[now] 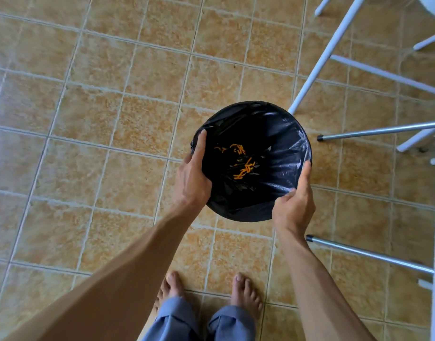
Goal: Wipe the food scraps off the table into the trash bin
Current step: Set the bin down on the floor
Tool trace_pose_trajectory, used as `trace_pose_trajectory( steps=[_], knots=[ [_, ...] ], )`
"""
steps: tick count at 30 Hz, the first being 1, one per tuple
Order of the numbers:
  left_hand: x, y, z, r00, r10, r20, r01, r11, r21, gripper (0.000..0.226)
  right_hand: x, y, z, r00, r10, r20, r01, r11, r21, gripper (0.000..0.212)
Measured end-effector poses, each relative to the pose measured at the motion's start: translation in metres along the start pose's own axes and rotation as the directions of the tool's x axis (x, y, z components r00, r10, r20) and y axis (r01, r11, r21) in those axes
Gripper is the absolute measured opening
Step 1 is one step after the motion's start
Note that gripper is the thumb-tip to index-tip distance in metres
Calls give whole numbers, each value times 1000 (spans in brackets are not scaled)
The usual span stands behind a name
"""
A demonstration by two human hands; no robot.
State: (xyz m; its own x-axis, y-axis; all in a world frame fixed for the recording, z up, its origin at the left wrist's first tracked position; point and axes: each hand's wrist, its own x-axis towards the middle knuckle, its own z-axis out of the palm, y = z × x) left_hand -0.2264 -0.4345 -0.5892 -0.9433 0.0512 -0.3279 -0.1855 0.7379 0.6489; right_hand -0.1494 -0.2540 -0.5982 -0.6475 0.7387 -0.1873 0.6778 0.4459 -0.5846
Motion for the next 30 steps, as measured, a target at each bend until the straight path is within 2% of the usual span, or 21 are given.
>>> trace_pose_trajectory(
  steps=[3,9,15,19,25,28,30],
  knots=[
    [3,-1,4,1000,24,1,-24,999,23,91,1,3,3,1000,26,-7,-26,1000,-11,80],
    [8,5,7,998,-45,49,40,994,104,96,5,8,5,998,37,47,-36,999,-28,84],
    [9,6,-1,990,-33,136,17,993,115,91,2,-2,-4,994,51,93,-47,998,-45,65],
    [1,20,-21,983,-33,180,8,990,138,93,-8,-24,-27,992,63,110,-50,992,-115,61],
    [-22,72,-56,971,85,225,-135,966,221,87,-36,-72,-78,978,-116,171,135,985,-106,59],
    [-36,107,-73,957,85,278,-153,961,232,80,-57,-94,-110,947,-291,138,303,951,-68,57],
    [-50,136,-84,947,93,309,-169,959,228,72,-68,-105,-137,936,-334,109,340,939,-50,55]
  ],
)
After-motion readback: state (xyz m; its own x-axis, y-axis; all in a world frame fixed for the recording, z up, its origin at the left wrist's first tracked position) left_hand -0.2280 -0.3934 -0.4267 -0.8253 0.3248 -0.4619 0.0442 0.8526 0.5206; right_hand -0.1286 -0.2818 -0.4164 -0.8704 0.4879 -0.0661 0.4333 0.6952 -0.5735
